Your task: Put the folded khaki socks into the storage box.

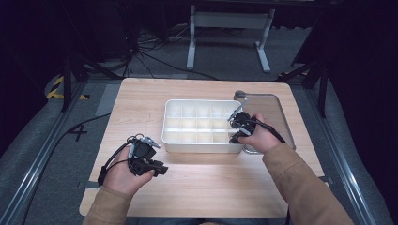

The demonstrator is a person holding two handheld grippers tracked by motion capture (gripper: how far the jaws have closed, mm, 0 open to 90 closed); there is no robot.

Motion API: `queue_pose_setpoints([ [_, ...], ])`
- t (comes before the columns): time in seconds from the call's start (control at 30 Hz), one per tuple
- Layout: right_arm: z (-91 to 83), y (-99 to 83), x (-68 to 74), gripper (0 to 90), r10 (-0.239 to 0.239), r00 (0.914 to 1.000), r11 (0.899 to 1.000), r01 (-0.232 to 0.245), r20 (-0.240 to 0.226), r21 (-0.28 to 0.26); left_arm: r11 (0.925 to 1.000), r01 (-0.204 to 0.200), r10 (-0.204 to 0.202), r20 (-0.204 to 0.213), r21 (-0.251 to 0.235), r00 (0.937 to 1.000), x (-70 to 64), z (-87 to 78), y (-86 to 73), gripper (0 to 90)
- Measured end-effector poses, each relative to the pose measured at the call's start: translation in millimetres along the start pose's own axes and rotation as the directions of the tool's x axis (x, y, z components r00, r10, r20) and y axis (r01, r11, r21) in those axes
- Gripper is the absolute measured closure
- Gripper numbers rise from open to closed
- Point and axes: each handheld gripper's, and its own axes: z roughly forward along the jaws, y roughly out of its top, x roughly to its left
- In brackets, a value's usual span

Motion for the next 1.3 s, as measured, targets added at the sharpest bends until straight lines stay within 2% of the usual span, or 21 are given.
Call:
queue_pose_setpoints([
  [0.2,-26.2,-6.5,2.5,71.9,0.013,0.9999,0.99,-0.013,-0.003,-0.14,0.9999,0.01,-0.01,0.006,-0.01,0.9999,0.7,-1.8,-3.1,70.1],
  [0.3,-37.3,-11.9,4.2,69.9,0.013,0.9999,0.979,-0.014,-0.01,-0.206,0.9999,0.013,-0.013,0.006,-0.01,0.9999,1.7,-3.5,-5.2,70.1],
  [0.47,-54.5,-23.8,11.6,65.4,-0.001,0.999,0.95,-0.013,-0.046,-0.311,0.9996,0.018,-0.017,0.014,-0.024,0.9998,2.5,-7.3,-7.1,70.2],
  [0.73,-62.3,-39.4,31.8,60.0,-0.061,0.9944,0.928,0.024,-0.087,-0.372,0.9997,0.008,-0.008,0.016,-0.023,0.9998,0.6,-9.6,-7.6,70.1],
  [0.93,-61.4,-53.4,50.0,55.6,-0.101,0.9886,0.914,0.048,-0.112,-0.402,0.9997,-0.001,0.001,0.021,-0.026,0.9998,-0.8,-9.9,-7.5,70.2],
  [1.17,-56.9,-69.4,62.2,51.6,-0.117,0.9853,0.912,0.056,-0.125,-0.407,0.9997,-0.009,0.009,0.027,-0.021,0.9996,-2.3,-9.1,-6.7,70.1],
  [1.3,-54.9,-78.8,66.5,50.2,-0.11,0.9848,0.908,0.044,-0.135,-0.418,0.9998,-0.015,0.015,0.027,-0.016,0.9995,-2.5,-8.8,-6.4,69.9],
])
